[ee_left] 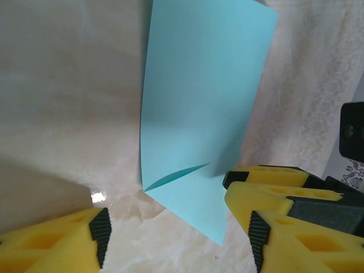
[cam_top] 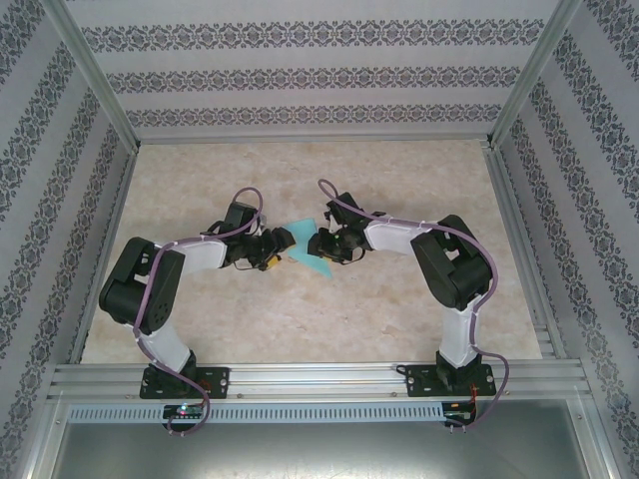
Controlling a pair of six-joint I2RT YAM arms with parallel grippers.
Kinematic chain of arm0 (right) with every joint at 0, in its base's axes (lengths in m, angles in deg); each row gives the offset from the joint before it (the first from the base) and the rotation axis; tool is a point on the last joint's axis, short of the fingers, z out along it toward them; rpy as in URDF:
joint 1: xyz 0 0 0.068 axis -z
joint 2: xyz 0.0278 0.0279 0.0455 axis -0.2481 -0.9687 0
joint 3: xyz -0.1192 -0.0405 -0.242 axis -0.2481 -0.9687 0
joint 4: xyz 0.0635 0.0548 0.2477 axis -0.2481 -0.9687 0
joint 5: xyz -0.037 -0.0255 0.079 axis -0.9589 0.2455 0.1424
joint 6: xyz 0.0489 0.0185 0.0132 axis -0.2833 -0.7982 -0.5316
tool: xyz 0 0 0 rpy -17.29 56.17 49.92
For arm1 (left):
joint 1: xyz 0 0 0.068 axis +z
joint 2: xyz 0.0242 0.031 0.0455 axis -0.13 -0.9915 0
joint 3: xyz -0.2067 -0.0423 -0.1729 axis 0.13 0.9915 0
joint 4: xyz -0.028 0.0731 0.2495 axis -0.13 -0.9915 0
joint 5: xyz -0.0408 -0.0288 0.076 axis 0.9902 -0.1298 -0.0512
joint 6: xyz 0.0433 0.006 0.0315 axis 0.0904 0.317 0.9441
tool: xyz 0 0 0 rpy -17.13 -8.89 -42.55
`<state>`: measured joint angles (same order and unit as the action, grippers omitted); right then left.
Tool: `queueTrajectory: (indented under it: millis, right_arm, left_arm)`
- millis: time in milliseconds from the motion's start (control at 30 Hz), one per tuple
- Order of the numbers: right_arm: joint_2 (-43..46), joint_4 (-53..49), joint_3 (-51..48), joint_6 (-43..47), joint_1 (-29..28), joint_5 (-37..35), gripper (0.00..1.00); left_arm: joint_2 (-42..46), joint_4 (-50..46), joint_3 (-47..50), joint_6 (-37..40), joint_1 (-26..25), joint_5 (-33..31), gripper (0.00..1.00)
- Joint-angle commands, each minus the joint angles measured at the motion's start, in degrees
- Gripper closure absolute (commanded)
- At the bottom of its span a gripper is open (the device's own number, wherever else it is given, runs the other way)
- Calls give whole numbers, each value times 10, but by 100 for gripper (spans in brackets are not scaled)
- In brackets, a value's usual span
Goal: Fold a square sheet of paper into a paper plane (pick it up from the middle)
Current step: Fold the wing for the fifth time at the center of the table.
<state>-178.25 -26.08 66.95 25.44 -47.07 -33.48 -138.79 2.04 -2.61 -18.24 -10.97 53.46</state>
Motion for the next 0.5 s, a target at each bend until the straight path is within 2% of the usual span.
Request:
queueTrajectory:
  millis: [0, 233, 467]
  right_arm:
    - [-8, 12, -27, -17, 11, 8, 62]
    - [-7, 58, -56, -41, 30, 46, 62]
    - [-5, 82, -76, -52, 41, 67, 63]
  left_arm:
    - [-10, 21, -14, -13, -6, 13, 38]
    - [-24, 19, -19, -20, -7, 8, 44]
    - [-40, 15, -32, -19, -10, 12, 58]
